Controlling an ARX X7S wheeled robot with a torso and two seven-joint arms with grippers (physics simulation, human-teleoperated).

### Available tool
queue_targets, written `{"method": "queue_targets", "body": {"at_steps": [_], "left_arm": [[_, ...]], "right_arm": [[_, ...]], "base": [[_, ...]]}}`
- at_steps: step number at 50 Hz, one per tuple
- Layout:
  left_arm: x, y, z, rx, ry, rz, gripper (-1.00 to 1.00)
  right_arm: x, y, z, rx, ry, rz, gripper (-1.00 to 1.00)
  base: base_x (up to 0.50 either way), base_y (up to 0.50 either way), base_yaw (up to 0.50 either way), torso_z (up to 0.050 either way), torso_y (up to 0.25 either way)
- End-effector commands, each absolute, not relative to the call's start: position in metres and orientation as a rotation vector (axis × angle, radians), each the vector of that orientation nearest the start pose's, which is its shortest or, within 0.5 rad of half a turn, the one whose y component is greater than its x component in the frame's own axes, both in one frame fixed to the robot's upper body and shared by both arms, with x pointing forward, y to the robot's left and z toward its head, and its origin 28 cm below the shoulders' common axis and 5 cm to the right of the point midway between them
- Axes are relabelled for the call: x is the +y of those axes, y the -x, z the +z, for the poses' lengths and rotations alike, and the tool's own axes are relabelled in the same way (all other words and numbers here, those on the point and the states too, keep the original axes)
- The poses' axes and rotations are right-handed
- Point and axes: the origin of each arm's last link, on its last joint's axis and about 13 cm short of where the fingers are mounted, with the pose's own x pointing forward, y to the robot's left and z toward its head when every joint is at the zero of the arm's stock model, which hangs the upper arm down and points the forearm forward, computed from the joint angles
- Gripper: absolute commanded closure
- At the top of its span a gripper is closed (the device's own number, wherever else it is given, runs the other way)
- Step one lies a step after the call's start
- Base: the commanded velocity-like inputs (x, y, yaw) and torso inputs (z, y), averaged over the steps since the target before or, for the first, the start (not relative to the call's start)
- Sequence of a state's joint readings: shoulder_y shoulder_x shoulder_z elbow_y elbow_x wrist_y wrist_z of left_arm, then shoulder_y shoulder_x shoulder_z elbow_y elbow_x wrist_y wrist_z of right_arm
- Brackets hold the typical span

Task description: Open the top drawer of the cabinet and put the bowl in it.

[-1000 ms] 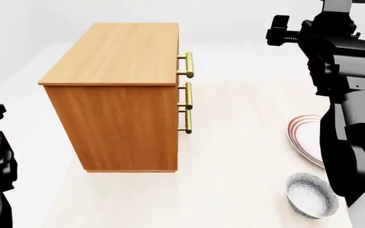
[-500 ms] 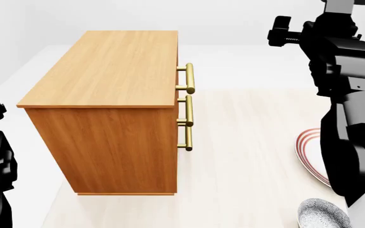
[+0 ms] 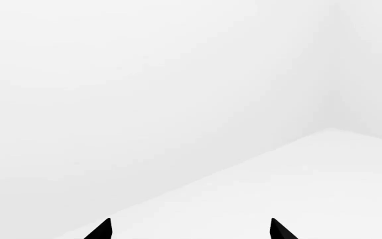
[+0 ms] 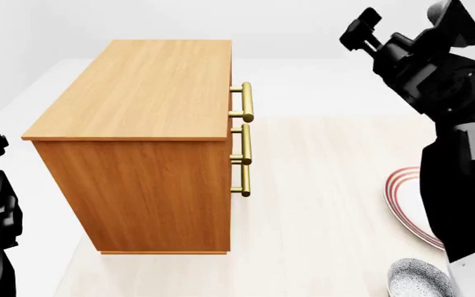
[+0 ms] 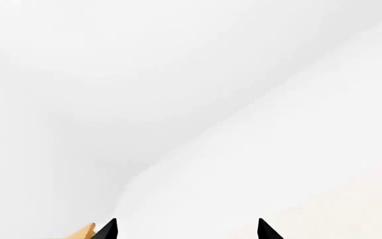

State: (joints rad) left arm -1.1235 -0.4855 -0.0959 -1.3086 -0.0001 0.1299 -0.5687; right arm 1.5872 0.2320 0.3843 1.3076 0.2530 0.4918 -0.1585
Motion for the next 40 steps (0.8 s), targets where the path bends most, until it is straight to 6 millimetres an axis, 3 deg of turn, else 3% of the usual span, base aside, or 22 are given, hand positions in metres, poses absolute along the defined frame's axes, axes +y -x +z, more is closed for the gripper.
{"method": "queue_targets", "body": {"at_steps": [1,8,18,40], "left_arm": [[0.415,-0.364,0.136,0.003,-0.117,1.050,-1.00],[0.415,-0.364,0.137,0.005,-0.111,1.048,-1.00],[0.415,-0.364,0.137,0.006,-0.109,1.043,-1.00],[0.414,-0.364,0.136,0.007,-0.116,1.043,-1.00]], "right_arm": [[-0.166,-0.423,0.274,0.074,-1.023,0.230,-1.00],[-0.159,-0.425,0.257,0.044,-1.174,0.219,-1.00],[-0.140,-0.425,0.219,0.092,-1.191,0.214,-1.00],[-0.114,-0.422,0.196,0.141,-1.319,0.293,-1.00]], "base": [[0.00,0.00,0.00,0.000,0.000],[0.00,0.00,0.00,0.000,0.000],[0.00,0.00,0.00,0.000,0.000],[0.00,0.00,0.00,0.000,0.000]]}}
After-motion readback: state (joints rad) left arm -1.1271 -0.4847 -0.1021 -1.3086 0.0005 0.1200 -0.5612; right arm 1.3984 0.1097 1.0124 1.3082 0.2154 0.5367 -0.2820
